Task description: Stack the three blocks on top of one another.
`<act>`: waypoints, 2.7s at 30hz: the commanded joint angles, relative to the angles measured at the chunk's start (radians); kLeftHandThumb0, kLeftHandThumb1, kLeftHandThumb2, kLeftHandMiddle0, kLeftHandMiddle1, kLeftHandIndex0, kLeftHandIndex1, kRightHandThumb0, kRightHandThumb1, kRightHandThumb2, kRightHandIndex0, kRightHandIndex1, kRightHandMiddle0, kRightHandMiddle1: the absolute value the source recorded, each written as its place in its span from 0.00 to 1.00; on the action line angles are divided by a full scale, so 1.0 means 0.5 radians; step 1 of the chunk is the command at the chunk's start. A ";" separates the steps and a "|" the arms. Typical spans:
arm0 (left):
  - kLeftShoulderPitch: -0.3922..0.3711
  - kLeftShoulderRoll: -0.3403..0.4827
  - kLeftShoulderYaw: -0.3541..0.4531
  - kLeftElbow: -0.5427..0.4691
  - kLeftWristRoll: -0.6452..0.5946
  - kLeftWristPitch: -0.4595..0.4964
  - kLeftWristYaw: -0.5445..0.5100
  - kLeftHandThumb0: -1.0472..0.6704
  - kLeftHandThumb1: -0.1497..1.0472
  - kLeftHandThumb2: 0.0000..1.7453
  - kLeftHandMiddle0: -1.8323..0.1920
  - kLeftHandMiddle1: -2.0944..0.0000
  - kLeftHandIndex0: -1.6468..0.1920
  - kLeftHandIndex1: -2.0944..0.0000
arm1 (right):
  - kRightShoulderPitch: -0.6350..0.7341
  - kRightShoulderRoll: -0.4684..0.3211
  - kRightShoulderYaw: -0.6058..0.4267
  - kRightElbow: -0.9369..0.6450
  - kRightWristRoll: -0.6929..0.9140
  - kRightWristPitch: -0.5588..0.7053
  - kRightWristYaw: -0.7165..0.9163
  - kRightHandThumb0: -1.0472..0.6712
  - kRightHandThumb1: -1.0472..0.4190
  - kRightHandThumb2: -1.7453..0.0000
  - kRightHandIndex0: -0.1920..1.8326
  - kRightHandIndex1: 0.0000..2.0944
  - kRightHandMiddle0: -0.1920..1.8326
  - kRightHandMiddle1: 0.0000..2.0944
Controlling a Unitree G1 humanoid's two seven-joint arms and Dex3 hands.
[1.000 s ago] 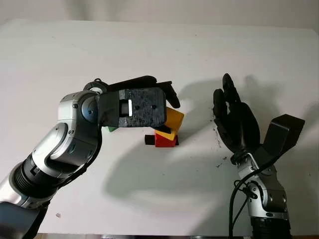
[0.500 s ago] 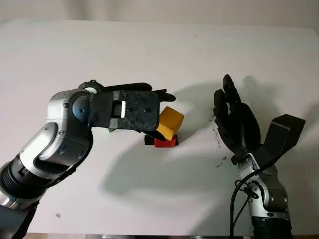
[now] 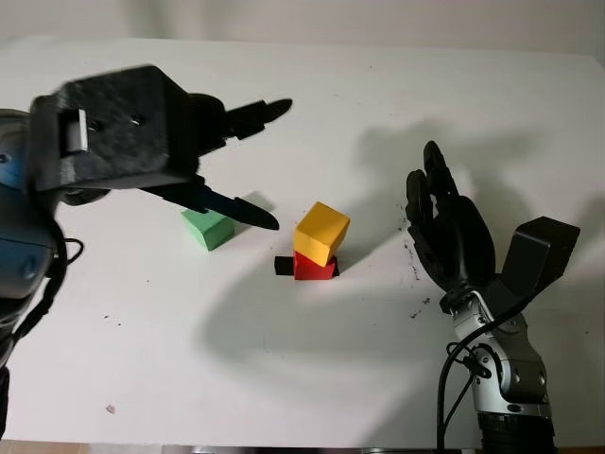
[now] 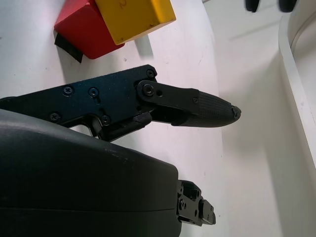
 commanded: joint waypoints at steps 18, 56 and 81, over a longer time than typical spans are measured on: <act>0.092 0.392 -0.111 1.169 0.623 -2.072 0.512 0.23 0.83 0.03 0.94 0.98 0.77 0.97 | 0.001 -0.066 -0.036 -0.024 0.033 0.019 0.045 0.25 0.00 0.67 0.00 0.00 0.00 0.00; -0.116 0.171 -0.577 1.720 1.607 -2.847 1.302 0.22 0.83 0.04 0.94 0.98 0.64 0.96 | 0.009 -0.126 -0.054 -0.044 0.026 0.047 0.068 0.24 0.00 0.68 0.00 0.00 0.00 0.00; -0.070 0.083 -0.553 1.858 1.303 -2.800 1.333 0.36 0.97 0.03 0.83 0.97 0.68 0.46 | 0.021 -0.121 -0.056 -0.055 0.026 0.064 0.063 0.24 0.00 0.67 0.00 0.00 0.00 0.00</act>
